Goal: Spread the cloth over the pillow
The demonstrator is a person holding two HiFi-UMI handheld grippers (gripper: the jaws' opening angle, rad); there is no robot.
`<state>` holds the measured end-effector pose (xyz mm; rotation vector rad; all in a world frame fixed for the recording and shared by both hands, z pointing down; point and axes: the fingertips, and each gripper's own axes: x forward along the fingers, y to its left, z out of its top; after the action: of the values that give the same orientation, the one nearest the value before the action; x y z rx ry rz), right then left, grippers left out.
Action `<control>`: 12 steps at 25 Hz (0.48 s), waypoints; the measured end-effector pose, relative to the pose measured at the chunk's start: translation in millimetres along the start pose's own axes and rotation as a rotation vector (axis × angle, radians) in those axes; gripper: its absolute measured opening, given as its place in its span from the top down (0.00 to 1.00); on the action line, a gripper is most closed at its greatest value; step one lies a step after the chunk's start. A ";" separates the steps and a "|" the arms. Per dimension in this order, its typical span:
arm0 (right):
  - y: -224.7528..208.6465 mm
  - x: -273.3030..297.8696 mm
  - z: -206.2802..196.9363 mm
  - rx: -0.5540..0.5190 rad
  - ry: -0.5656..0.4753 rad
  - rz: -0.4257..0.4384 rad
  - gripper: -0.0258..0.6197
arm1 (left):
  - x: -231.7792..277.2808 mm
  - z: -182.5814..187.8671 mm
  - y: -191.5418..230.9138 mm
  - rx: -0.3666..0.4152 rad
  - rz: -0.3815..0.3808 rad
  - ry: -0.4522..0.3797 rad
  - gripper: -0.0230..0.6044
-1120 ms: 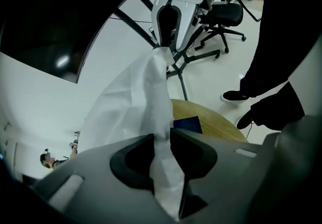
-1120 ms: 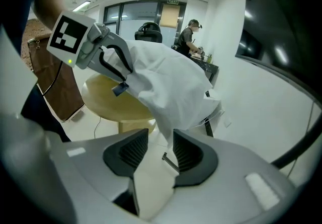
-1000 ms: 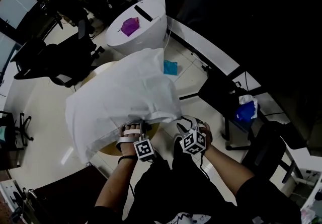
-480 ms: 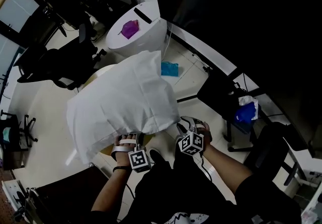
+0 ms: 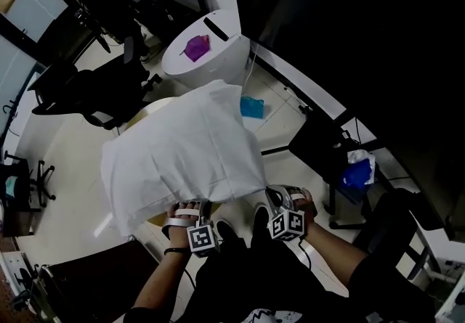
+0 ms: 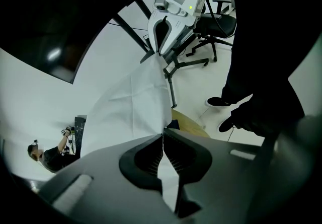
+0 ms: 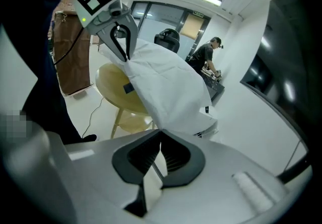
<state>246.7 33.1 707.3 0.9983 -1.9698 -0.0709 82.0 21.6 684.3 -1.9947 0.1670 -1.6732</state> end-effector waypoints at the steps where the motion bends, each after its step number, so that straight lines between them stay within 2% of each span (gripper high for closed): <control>1: 2.1 -3.4 -0.6 -0.018 -0.003 0.004 0.94 | 0.4 0.1 -2.7 -0.001 -0.009 0.000 0.96; 5: 17.3 2.6 -12.3 -0.052 0.019 0.040 0.94 | 3.5 0.0 -17.5 0.006 -0.055 0.000 0.96; 12: 39.2 35.0 -26.8 -0.037 0.066 0.105 0.94 | 22.7 -10.9 -25.1 -0.017 -0.106 0.045 0.96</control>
<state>232.8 44.5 763.5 0.8611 -1.9499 -0.0155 70.9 30.2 717.0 -2.0111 0.0926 -1.7887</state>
